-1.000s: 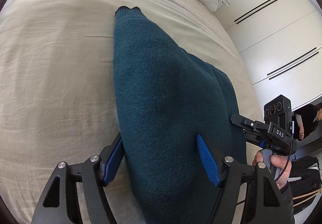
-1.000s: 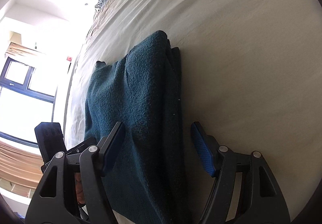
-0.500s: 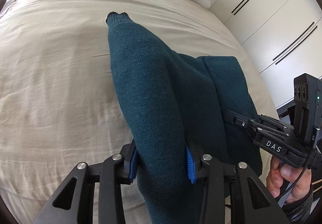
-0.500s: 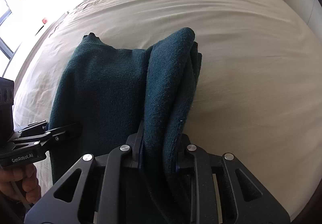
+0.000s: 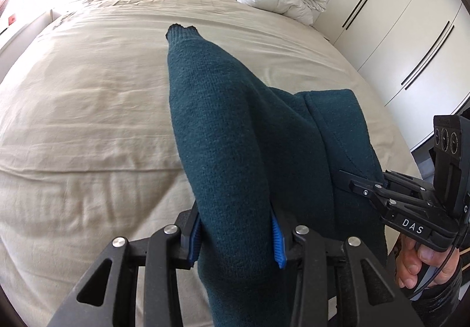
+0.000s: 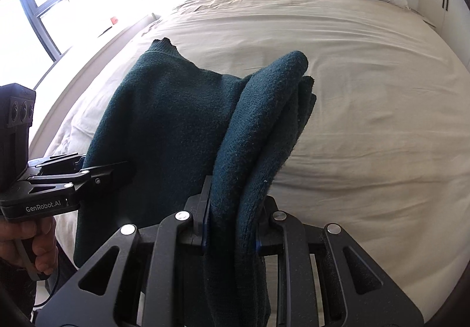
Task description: Fold small clothes
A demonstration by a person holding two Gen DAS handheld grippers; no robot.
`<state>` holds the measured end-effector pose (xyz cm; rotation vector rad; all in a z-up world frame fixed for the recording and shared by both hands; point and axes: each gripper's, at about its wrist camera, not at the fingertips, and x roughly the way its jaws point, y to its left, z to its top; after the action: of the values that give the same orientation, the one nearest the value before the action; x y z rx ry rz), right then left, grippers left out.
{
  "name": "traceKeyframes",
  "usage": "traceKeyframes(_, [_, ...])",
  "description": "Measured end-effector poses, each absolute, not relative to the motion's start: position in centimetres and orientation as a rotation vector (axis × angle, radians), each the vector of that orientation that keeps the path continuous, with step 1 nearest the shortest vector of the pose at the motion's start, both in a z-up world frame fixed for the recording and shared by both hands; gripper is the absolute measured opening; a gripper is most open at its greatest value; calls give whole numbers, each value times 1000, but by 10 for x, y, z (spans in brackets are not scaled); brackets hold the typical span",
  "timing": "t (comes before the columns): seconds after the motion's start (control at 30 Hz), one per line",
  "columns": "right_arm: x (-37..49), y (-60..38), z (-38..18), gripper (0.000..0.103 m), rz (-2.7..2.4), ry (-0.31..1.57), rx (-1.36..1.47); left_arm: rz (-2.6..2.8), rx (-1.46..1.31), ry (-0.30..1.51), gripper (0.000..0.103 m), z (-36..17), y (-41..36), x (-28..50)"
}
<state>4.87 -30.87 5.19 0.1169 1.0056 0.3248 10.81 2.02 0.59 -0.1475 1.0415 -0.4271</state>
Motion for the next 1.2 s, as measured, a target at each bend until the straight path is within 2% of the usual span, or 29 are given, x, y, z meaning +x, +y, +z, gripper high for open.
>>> traceKeyframes(0.2, [24,-276,34,19,386,1038,205,-381,-176,1060,41,-10,53,85])
traceKeyframes(0.4, [39,-278,12,19,406,1076,258,-366,-178,1083,42,-37,59,94])
traceKeyframes(0.63, [62,-298,-54,23,404,1162,499,-354,-234,1112,53,-74,67,102])
traceKeyframes(0.8, [72,-312,-75,24,453,1166,612,-369,-288,1109,61,-86,79,98])
traceKeyframes(1.03, [71,-329,-90,27,507,1175,696,-368,-333,1093,64,-88,87,88])
traceKeyframes(1.13, [66,-336,-81,37,478,1160,688,-358,-344,1079,64,-85,93,85])
traceKeyframes(1.17, [64,-341,-76,44,449,1142,669,-354,-346,1074,64,-83,96,82])
traceKeyframes(1.2, [61,-346,-71,45,416,1124,656,-347,-345,1071,64,-81,98,80])
